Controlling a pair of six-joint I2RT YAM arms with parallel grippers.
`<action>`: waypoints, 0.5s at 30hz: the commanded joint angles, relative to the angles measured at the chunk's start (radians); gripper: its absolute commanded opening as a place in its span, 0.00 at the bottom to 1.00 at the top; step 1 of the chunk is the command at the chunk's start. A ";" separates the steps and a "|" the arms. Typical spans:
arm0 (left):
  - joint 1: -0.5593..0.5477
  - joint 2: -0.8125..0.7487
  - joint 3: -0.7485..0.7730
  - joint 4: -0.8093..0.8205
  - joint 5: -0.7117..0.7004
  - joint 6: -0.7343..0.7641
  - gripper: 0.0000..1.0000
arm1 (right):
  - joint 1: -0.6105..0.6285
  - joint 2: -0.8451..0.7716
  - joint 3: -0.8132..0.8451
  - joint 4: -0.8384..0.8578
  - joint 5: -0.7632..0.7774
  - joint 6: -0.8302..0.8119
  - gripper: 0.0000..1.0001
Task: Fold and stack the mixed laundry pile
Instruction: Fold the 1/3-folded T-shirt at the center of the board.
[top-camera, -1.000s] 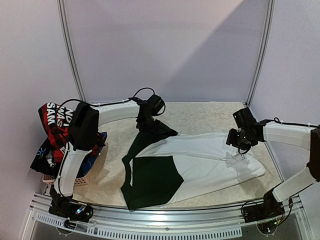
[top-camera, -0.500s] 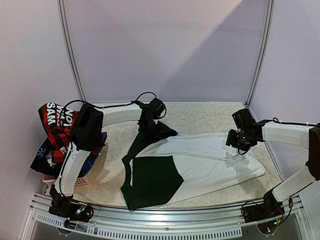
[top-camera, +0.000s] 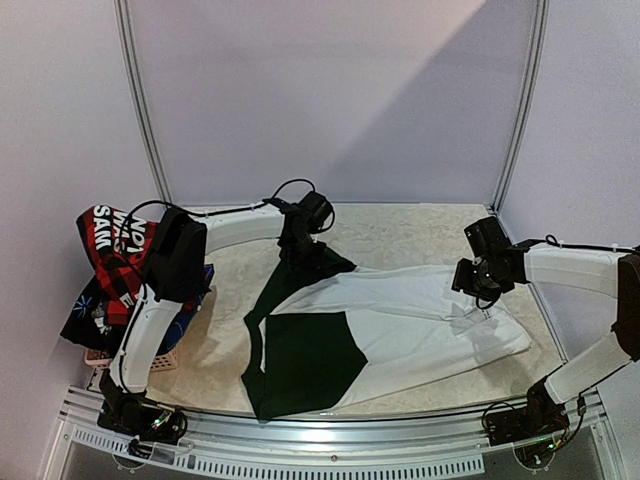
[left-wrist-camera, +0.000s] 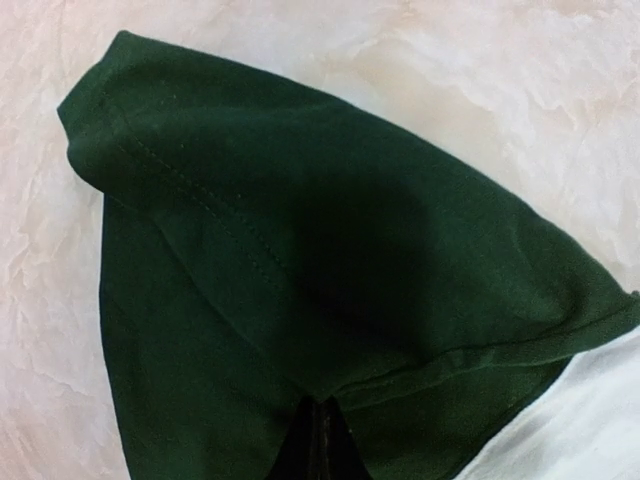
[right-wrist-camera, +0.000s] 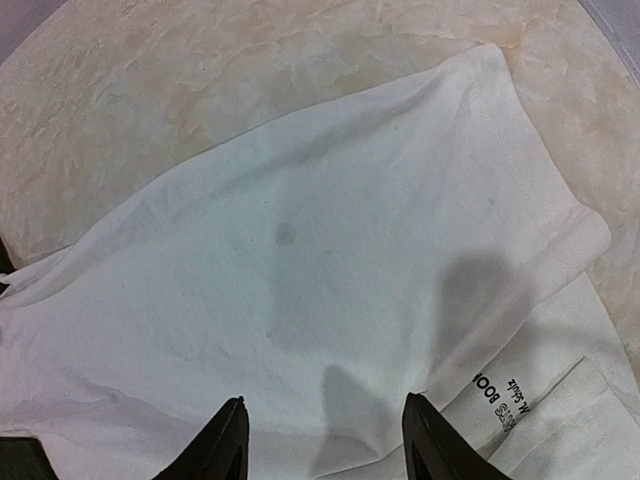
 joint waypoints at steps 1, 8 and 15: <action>-0.001 0.026 0.021 0.023 -0.017 0.010 0.00 | 0.000 0.014 0.006 0.014 0.009 -0.007 0.53; 0.032 -0.020 0.045 0.014 -0.061 0.021 0.00 | -0.009 0.027 0.032 0.000 0.038 -0.002 0.54; 0.036 -0.075 0.073 -0.008 -0.053 0.044 0.00 | -0.098 0.034 0.087 -0.002 0.036 0.012 0.64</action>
